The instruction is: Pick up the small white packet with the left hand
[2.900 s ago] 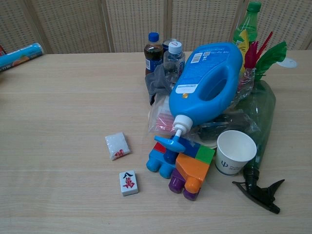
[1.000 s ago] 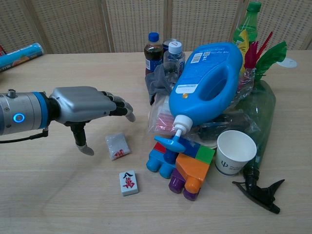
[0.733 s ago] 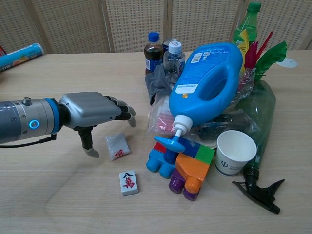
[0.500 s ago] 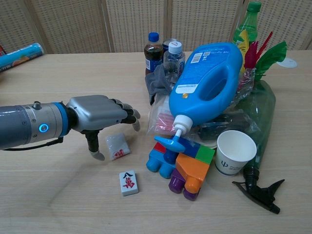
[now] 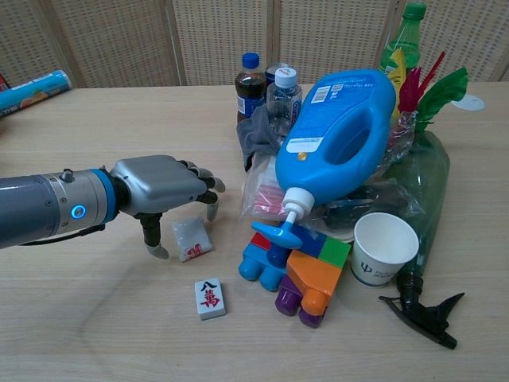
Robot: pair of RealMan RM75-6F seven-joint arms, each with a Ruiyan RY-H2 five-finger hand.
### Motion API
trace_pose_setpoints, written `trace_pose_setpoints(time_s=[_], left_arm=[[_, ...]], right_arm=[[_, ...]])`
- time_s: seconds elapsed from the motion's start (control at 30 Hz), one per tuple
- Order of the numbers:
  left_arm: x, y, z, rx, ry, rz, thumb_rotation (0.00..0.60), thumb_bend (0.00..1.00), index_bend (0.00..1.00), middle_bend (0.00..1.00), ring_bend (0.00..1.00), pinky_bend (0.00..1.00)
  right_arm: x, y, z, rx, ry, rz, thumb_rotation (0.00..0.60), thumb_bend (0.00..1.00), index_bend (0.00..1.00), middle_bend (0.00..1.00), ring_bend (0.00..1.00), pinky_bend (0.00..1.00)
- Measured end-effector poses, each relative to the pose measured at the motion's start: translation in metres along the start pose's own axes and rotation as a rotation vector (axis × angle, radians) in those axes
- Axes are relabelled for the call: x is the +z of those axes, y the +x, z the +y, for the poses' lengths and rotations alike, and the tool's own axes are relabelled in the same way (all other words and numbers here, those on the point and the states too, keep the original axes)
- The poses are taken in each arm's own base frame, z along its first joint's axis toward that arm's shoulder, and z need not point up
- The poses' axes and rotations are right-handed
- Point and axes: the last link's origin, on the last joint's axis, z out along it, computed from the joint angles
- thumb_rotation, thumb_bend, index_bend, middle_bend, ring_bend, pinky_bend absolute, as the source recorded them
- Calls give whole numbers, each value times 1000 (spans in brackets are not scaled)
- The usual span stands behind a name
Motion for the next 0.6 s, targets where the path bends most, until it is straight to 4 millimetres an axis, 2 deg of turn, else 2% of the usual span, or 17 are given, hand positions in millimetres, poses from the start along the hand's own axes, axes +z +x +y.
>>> trace_pose_setpoints(time_s=[0.2, 0.43, 0.6], left_arm=[[3, -4, 4, -10, 7, 1, 600, 0, 370, 0, 0, 0], [4, -4, 4, 9, 25, 30, 600, 0, 603, 0, 0, 0], [3, -6, 2, 27, 35, 37, 600, 0, 638, 0, 0, 0]], right_arm=[[0, 0, 1, -1, -3, 0, 372, 0, 0, 0, 0, 0], [0, 0, 1, 1, -2, -1, 371, 0, 0, 0, 0, 0], [0, 0, 1, 1, -1, -2, 373, 0, 0, 0, 0, 0]])
